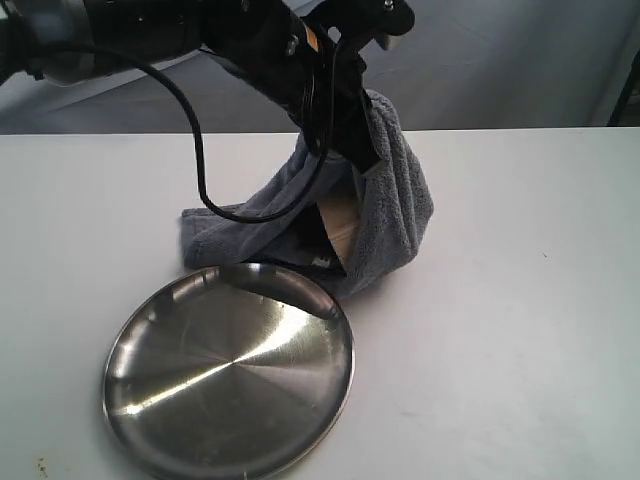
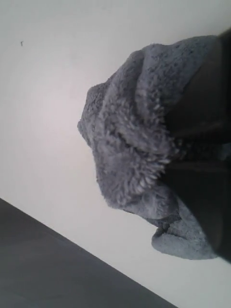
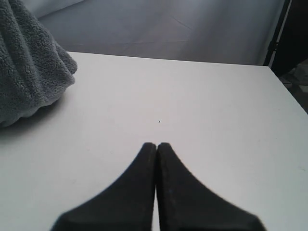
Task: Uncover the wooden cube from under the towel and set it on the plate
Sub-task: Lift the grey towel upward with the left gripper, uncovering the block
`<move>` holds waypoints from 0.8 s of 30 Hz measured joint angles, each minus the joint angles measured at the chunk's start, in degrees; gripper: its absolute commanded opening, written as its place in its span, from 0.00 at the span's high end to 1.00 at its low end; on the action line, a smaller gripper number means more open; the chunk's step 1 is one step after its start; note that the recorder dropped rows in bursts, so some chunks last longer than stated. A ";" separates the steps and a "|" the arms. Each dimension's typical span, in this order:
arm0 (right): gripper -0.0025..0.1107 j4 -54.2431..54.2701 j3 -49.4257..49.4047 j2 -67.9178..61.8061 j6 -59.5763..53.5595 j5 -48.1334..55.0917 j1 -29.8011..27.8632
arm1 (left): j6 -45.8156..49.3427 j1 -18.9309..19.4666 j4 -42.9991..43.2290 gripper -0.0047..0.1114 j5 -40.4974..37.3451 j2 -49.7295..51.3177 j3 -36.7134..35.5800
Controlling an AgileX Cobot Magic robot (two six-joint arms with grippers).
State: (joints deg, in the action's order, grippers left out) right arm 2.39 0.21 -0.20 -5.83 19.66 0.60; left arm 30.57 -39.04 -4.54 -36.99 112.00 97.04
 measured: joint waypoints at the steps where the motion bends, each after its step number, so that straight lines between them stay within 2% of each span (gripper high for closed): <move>1: 0.98 0.00 0.00 0.00 0.00 0.00 0.00 | 0.00 0.00 -0.07 0.96 0.44 0.00 0.00; 24: 0.98 0.00 0.00 0.00 0.00 0.00 0.00 | 0.00 -0.10 -5.81 0.96 16.99 -1.06 -0.12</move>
State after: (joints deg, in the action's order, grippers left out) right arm 2.39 0.21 -0.20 -5.83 19.66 0.60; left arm 30.57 -39.14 -10.35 -20.00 110.94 96.92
